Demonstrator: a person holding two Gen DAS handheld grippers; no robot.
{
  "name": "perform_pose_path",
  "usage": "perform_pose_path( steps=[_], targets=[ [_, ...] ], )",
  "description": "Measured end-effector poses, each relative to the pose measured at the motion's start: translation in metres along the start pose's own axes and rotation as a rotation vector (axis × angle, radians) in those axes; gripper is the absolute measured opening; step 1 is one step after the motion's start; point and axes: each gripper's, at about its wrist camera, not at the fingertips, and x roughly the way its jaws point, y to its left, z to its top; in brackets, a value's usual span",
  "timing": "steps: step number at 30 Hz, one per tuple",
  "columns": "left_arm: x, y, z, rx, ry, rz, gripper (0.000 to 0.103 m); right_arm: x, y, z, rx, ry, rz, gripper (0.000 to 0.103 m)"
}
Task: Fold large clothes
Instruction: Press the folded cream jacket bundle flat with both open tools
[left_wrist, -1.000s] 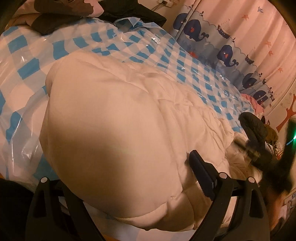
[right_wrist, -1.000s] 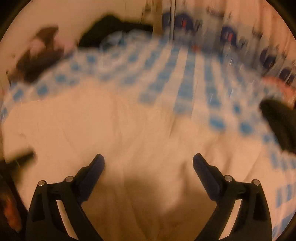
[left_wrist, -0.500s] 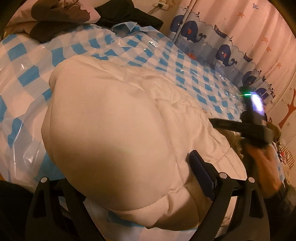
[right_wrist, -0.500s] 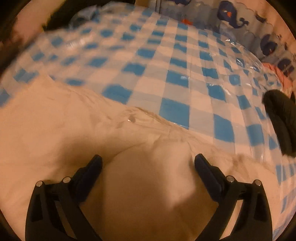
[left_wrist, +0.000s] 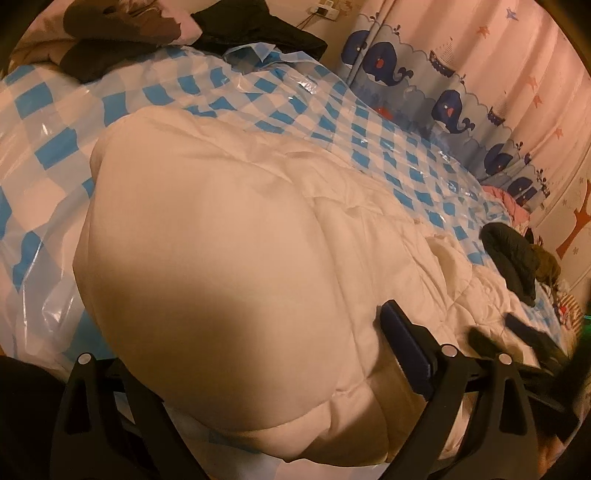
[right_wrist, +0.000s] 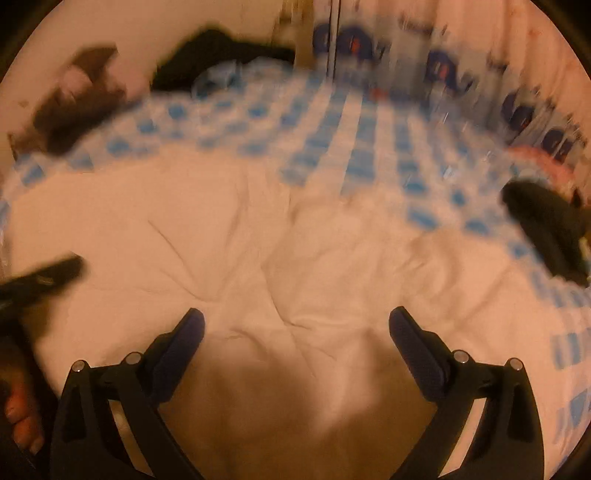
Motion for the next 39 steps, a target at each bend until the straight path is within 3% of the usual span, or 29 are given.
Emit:
perform_pose_path(
  steps=[2, 4, 6, 10, 13, 15, 16, 18, 19, 21, 25, 27, 34, 39],
  targets=[
    [0.0, -0.001, -0.001, 0.006, -0.006, 0.007, 0.09, -0.02, 0.006, -0.011, -0.04, -0.038, -0.017, 0.096],
    [0.001, -0.001, -0.001, 0.004, -0.004, 0.001, 0.091, -0.006, 0.018, -0.037, -0.1, 0.047, -0.025, 0.096],
    [0.002, -0.003, -0.002, 0.005, 0.002, 0.004, 0.091, 0.0, 0.021, -0.052, -0.093, 0.028, -0.038, 0.096],
    [0.002, -0.003, -0.002, -0.002, 0.001, -0.002, 0.091, -0.009, 0.012, -0.037, -0.053, 0.044, 0.008, 0.096],
    [0.003, -0.003, -0.002, -0.003, 0.0, -0.005, 0.091, -0.035, -0.009, -0.029, -0.019, -0.052, -0.052, 0.096],
    [0.003, -0.002, -0.003, -0.006, 0.001, -0.008, 0.091, -0.039, -0.031, -0.034, 0.045, -0.065, -0.118, 0.096],
    [0.004, -0.003, -0.003, -0.009, 0.002, -0.01, 0.091, -0.033, -0.039, -0.039, 0.064, -0.038, -0.146, 0.096],
    [0.003, -0.002, -0.002, -0.01, 0.002, -0.014, 0.091, 0.001, -0.05, -0.06, 0.054, 0.099, -0.168, 0.097],
    [0.003, -0.003, -0.003, -0.01, 0.003, -0.013, 0.091, 0.0, -0.05, -0.061, 0.051, 0.086, -0.169, 0.097],
    [0.004, -0.002, -0.002, -0.01, 0.002, -0.012, 0.091, -0.01, -0.049, -0.046, 0.062, 0.09, -0.144, 0.096],
    [0.003, -0.002, -0.001, -0.016, 0.004, -0.015, 0.091, -0.031, -0.042, -0.005, 0.056, -0.051, -0.097, 0.096],
    [0.003, -0.002, -0.001, -0.017, 0.005, -0.016, 0.091, -0.02, -0.036, 0.022, 0.028, -0.084, -0.093, 0.096],
    [0.003, -0.003, -0.001, -0.015, 0.003, -0.014, 0.091, 0.06, -0.007, 0.087, -0.007, -0.05, -0.074, 0.096],
    [0.0, -0.005, 0.001, 0.001, -0.002, -0.018, 0.091, 0.141, 0.012, 0.073, -0.047, 0.175, -0.073, 0.096]
  ],
)
